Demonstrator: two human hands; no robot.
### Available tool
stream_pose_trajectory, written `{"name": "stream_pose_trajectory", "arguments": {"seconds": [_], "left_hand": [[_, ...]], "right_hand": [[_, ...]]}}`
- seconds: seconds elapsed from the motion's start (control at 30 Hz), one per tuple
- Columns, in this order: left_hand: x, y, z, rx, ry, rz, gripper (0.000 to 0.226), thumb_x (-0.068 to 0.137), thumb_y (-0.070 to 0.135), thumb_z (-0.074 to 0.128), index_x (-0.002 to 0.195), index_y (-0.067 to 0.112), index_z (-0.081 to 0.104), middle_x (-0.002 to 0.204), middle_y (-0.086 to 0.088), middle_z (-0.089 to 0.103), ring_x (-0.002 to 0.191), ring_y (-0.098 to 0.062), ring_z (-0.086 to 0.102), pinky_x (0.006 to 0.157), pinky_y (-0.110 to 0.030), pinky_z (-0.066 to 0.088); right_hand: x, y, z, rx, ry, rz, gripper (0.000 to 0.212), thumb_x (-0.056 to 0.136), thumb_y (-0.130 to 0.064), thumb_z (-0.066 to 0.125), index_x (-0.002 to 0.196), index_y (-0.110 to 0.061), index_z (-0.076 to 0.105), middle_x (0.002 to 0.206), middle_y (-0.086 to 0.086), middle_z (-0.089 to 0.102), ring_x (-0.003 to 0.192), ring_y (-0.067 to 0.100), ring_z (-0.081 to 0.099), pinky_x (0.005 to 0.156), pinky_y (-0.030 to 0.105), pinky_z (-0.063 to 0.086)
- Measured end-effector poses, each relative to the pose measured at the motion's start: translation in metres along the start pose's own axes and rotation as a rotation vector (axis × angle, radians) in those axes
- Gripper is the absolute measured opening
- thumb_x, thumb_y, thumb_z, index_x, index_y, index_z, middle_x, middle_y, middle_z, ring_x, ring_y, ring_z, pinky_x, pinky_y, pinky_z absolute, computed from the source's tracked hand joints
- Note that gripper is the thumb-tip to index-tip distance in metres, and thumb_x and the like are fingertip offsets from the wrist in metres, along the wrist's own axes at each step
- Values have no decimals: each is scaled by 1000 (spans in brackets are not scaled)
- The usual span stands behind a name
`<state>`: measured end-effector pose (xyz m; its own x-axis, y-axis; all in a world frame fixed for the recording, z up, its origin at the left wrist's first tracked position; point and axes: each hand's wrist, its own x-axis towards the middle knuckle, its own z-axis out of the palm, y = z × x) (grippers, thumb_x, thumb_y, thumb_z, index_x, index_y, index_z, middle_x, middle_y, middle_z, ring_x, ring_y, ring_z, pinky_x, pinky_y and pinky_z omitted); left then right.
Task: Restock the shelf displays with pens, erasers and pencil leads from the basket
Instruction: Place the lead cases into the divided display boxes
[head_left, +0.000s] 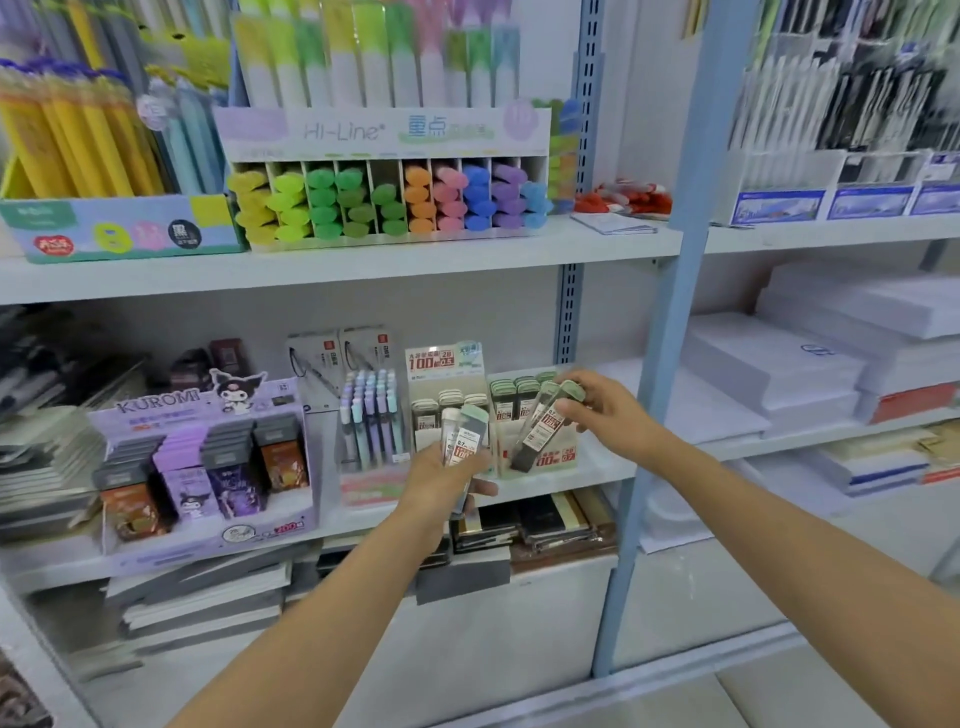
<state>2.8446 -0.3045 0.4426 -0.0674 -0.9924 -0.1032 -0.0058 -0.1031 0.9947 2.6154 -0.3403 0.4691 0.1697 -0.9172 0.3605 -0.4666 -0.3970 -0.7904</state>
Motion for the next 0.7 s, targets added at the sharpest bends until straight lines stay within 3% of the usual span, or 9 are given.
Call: {"name": "stream_pose_trajectory", "arguments": {"seconds": [0.13, 0.23, 0.27, 0.4, 0.57, 0.7], "left_hand": [[18, 0, 9, -4, -22, -4, 9, 92, 23, 65, 99, 20, 62, 72, -2, 75, 74, -29, 58, 46, -24, 39], [26, -1, 12, 40, -29, -4, 13, 92, 23, 65, 104, 19, 62, 72, -4, 75, 68, -23, 64, 46, -22, 39], [28, -1, 13, 46, -38, 1, 13, 92, 21, 64, 105, 18, 62, 73, -5, 75, 61, -17, 66, 44, -21, 39], [33, -1, 17, 35, -87, 10, 17, 94, 19, 62, 110, 17, 59, 89, -14, 73, 43, -6, 59, 39, -18, 38], [38, -3, 23, 40, -137, 4, 12, 96, 16, 58, 108, 16, 55, 95, -19, 72, 40, -6, 57, 44, -22, 34], [43, -7, 24, 63, -151, 18, 11, 97, 15, 57, 107, 16, 54, 99, -17, 71, 40, -5, 57, 40, -18, 34]], "right_hand": [[15, 10, -3, -117, 134, -17, 20, 94, -10, 58, 115, -9, 58, 105, 8, 65, 95, 27, 62, 81, 37, 52], [29, 19, -11, -203, 279, -6, 21, 95, -11, 57, 116, -16, 57, 97, 0, 64, 87, 20, 60, 69, 16, 45], [33, 21, -13, -236, 300, -8, 21, 95, -12, 57, 116, -17, 57, 97, -1, 64, 85, 19, 59, 68, 16, 44], [45, 28, -19, -320, 300, -43, 21, 94, -9, 58, 114, -16, 60, 104, 2, 65, 90, 22, 59, 79, 32, 48], [47, 41, -14, -446, 256, -127, 21, 92, -6, 60, 110, -15, 65, 106, 5, 62, 83, 15, 54, 71, 18, 38], [42, 57, -10, -500, 209, -121, 23, 92, -4, 60, 113, -11, 66, 109, 7, 62, 86, 15, 56, 76, 22, 40]]}}
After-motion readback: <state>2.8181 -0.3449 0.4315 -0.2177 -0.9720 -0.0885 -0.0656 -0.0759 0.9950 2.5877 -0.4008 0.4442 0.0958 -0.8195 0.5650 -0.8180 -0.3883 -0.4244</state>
